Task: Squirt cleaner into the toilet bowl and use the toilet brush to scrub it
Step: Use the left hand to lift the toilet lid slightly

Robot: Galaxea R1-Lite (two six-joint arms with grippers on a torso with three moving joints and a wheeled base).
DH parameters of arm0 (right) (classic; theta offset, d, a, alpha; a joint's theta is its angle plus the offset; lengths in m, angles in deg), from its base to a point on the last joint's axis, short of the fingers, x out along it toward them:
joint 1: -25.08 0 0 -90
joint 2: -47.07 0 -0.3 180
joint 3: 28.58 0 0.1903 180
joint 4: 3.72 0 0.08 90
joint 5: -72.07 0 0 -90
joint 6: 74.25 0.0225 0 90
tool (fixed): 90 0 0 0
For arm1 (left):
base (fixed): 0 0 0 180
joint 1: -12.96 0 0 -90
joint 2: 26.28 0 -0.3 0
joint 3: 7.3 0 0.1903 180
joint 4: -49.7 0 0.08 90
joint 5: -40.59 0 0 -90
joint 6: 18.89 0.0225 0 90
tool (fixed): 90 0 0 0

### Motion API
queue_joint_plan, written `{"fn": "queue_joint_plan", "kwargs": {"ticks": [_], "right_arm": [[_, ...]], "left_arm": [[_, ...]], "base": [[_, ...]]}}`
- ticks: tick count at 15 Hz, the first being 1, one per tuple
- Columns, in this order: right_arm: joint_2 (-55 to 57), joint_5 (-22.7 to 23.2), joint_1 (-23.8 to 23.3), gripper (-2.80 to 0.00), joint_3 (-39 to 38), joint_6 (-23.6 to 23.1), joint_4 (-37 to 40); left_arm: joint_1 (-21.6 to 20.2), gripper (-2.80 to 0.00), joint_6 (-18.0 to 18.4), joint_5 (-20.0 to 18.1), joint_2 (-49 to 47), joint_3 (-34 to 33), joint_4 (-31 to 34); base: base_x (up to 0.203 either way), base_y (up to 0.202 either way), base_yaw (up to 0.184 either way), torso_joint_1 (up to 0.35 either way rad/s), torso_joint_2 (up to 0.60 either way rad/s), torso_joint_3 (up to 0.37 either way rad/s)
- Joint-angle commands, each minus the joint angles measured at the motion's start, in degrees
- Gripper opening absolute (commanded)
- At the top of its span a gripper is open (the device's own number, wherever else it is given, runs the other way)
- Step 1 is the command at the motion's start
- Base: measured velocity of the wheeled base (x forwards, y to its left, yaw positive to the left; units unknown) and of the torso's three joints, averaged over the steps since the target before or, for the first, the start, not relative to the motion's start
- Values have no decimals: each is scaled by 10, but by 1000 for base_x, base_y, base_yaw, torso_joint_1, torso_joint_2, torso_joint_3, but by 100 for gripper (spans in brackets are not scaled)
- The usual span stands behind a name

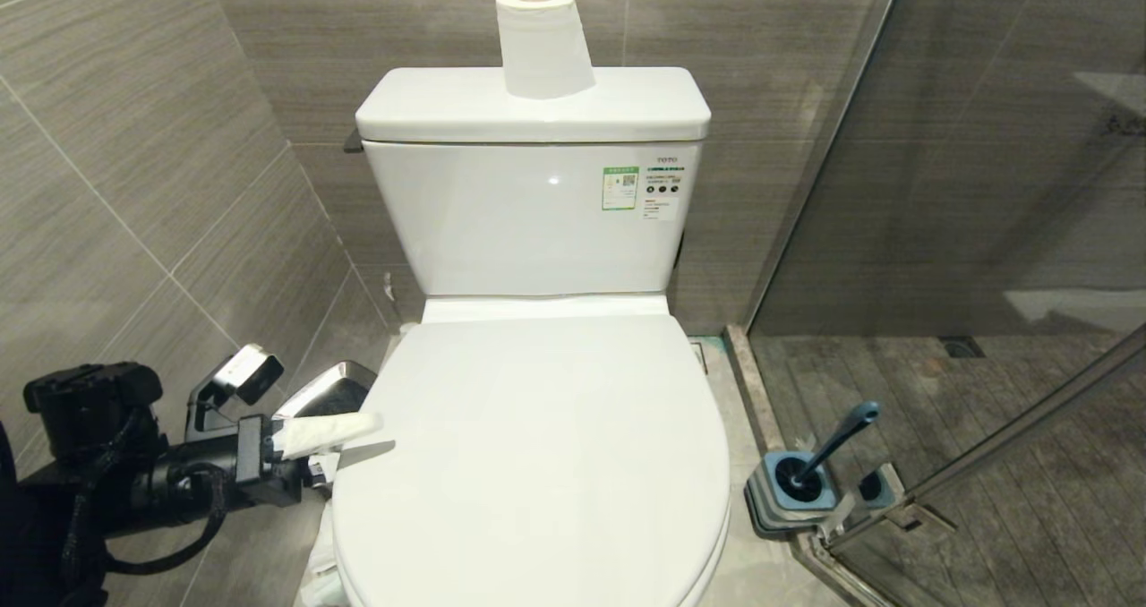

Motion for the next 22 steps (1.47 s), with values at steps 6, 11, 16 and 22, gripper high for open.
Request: {"fn": "queue_joint_plan", "kwargs": {"ticks": [6, 11, 16, 22], "right_arm": [[0, 0, 0, -280, -14, 0, 0], [0, 0, 0, -280, -14, 0, -1], [0, 0, 0, -280, -14, 0, -1], [0, 0, 0, -280, -14, 1, -1]], "left_arm": [[3, 0, -49, 2, 11, 46, -5], [3, 0, -54, 4, 15, 70, 1], [3, 0, -75, 4, 22, 116, 21], [3, 0, -151, 3, 43, 144, 21]], "base": [[0, 0, 0, 0, 0, 0], [0, 0, 0, 0, 0, 0], [0, 0, 0, 0, 0, 0], [0, 0, 0, 0, 0, 0]]}}
